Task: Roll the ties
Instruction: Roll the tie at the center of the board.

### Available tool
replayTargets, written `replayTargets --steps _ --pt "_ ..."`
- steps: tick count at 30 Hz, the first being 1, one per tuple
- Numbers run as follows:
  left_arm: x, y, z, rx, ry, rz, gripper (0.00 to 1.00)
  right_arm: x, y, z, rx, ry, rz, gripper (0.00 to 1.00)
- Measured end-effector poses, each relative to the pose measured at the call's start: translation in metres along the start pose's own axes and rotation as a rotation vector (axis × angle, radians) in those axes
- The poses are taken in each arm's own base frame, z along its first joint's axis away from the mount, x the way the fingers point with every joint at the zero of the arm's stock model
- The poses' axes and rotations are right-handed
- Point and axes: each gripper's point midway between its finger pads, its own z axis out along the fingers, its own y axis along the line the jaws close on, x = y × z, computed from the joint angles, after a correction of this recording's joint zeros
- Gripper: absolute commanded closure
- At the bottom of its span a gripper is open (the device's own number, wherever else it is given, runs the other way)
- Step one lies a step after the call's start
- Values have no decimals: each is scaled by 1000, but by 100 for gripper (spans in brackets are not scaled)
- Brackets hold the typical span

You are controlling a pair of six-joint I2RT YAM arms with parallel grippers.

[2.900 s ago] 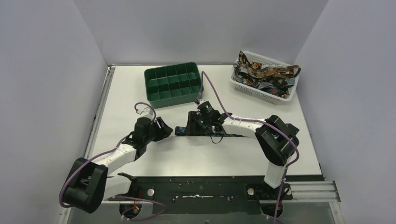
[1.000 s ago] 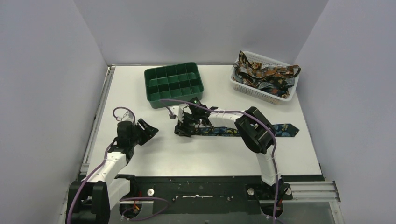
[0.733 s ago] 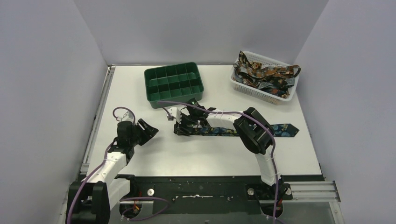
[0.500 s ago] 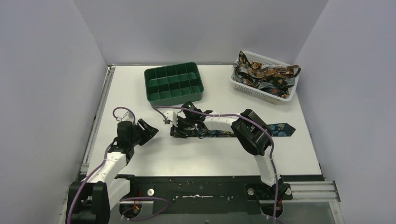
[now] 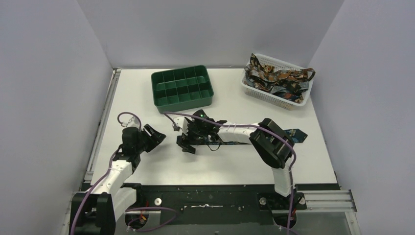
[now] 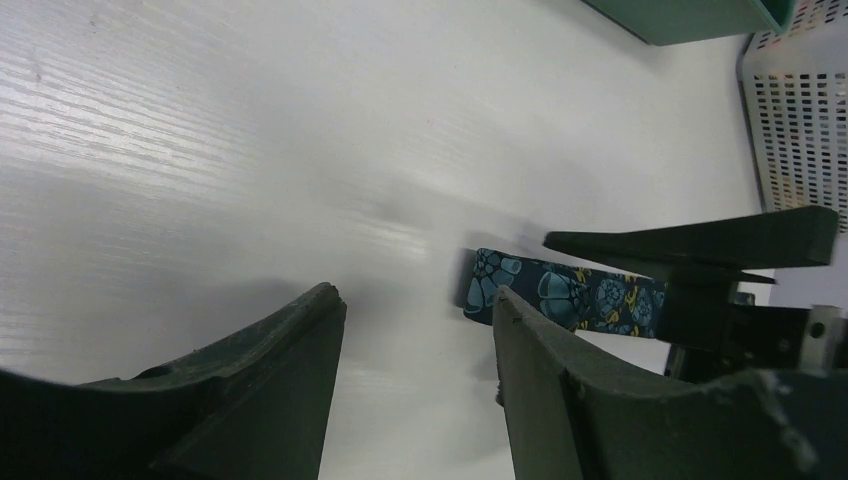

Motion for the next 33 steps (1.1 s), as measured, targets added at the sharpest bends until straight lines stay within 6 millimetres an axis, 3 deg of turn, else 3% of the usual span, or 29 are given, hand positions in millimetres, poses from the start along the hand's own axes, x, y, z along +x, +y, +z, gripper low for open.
replayTargets --steps 6,9,12,16,19,33 --pt "-2 0 0 4 -5 -2 42 -23 -1 -44 158 -103 186 0" --pt "-3 -3 0 17 -9 -1 40 -30 -10 -65 281 -154 397 10" --pt "-4 -9 1 43 -9 -2 40 -23 -33 -81 446 -179 659 21" --pt "-4 -15 3 81 -6 2 40 4 -44 -94 606 -173 890 30" --pt "-1 -16 5 101 8 3 40 13 -36 -91 635 -137 974 41" --pt "10 -20 9 155 52 3 39 22 -23 -48 561 -56 1050 45"
